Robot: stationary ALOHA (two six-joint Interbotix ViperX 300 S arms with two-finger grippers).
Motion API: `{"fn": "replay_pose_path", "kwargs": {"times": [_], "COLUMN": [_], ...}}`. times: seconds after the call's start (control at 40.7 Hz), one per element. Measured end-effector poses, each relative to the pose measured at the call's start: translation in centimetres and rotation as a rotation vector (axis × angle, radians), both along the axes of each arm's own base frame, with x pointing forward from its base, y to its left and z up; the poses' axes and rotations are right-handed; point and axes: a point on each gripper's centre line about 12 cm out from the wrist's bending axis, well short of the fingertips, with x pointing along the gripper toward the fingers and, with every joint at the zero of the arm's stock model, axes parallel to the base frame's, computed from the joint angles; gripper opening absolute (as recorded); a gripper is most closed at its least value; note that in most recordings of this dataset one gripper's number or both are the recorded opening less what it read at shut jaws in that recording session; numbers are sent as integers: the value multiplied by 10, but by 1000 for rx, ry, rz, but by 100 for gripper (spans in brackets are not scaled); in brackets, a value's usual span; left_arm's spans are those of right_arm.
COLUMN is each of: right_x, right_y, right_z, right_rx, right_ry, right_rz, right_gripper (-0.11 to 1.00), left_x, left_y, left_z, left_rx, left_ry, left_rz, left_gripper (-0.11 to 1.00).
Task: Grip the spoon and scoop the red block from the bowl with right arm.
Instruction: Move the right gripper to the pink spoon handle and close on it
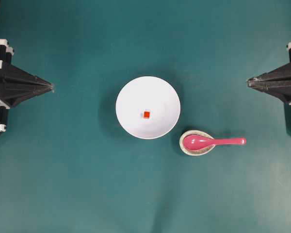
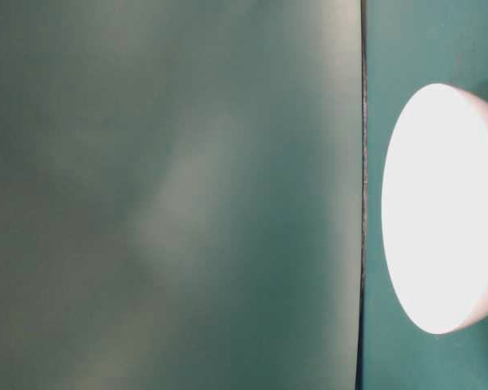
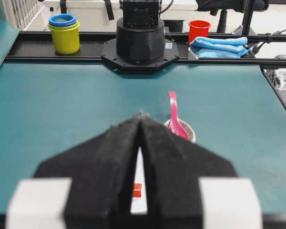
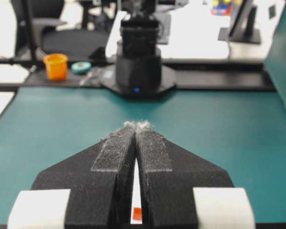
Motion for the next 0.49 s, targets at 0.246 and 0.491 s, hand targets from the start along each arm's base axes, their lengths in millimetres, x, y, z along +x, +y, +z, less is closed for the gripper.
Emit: {"fn": "replay_pose_path", "kwargs": {"times": [0.246, 0.491], "right_x": [2, 2], "right_y": [2, 2], "right_z": [-9, -8], "right_rx": [20, 36], "right_ry": [97, 101], "right_rz": [10, 9], "right_gripper": [0, 0], "left_x": [-1, -1], "left_y": [0, 0], "left_z": [-6, -6], "left_rx": [9, 6], "left_ry": [126, 130], "left_rz": [0, 0], "left_gripper": [0, 0]}}
